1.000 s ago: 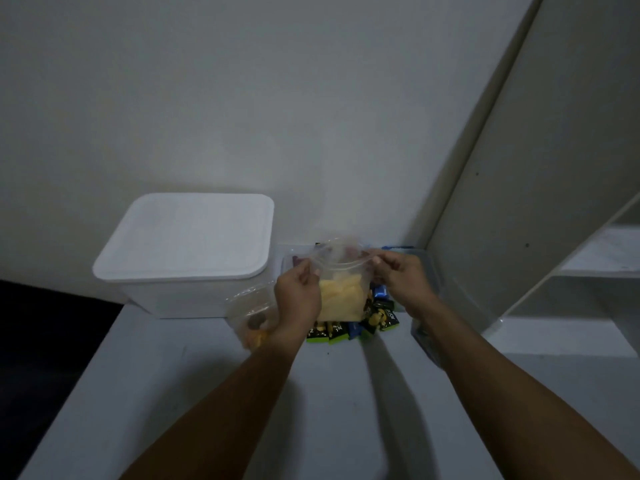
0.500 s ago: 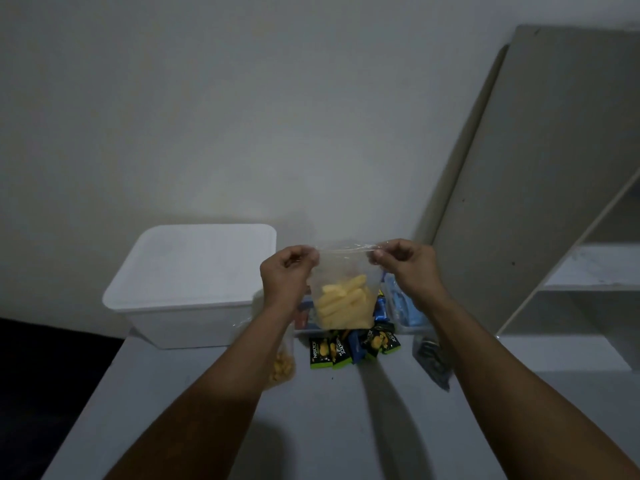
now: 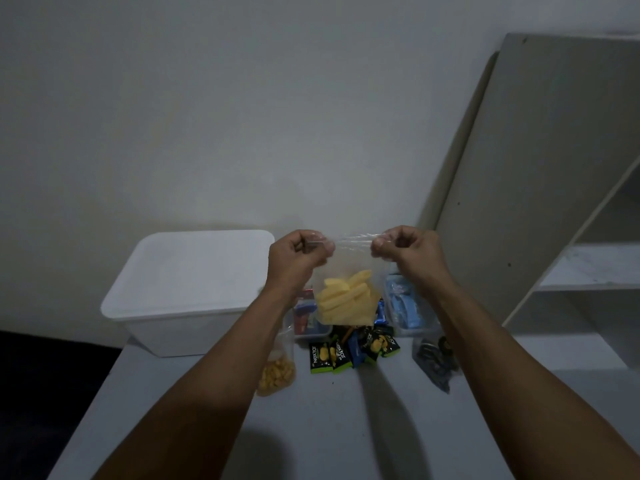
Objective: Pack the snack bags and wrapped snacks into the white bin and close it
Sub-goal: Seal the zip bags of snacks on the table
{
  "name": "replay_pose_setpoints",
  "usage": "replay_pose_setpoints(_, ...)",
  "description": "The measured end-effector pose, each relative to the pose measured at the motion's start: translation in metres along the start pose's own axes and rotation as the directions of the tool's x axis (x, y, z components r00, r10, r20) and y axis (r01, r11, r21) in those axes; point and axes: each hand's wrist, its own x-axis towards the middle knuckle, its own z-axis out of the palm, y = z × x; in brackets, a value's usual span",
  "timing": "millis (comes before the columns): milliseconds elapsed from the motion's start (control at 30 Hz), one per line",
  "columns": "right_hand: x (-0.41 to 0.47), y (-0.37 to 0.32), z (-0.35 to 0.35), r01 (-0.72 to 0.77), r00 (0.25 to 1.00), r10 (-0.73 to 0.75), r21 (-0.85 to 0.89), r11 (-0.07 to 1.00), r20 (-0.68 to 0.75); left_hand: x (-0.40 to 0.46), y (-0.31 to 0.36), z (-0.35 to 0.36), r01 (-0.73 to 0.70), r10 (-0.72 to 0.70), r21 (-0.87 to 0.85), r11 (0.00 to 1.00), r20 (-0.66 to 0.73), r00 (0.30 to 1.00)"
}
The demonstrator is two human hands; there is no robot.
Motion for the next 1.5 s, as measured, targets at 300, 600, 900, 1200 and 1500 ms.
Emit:
replay_pose_setpoints(300, -0.002, -0.013, -0.002, -0.050, 0.994, 0.054, -0.035, 0.998, 0.096, -0.003, 0.009, 0.011, -0.014, 0.016, 0.073, 0.997, -0.032, 0.999)
replay_pose_setpoints(600, -0.001, -0.022, -0.007, -0.028, 0.990, 0.044, -0.117, 0.993, 0.138, -0.007, 0.014, 0.013, -0.011, 0.012, 0.065, 0.998, -0.022, 1.000)
replay_pose_setpoints(900, 0.012, -0.029, -0.006, 0.042, 0.985, 0.020, -0.358, 0.933, 0.169, -0.010, 0.016, 0.015, -0.040, 0.039, 0.060, 0.997, 0.018, 0.999)
replay_pose_setpoints(1200, 0.011, -0.032, 0.006, 0.237, 0.963, -0.128, -0.530, 0.814, 0.236, -0.015, 0.018, 0.022, -0.095, 0.097, 0.082, 0.992, -0.023, 0.995)
replay_pose_setpoints(1500, 0.010, -0.032, 0.010, 0.287, 0.947, -0.141, -0.562, 0.775, 0.290, -0.013, 0.020, 0.022, -0.077, 0.079, 0.038, 0.996, -0.037, 0.996)
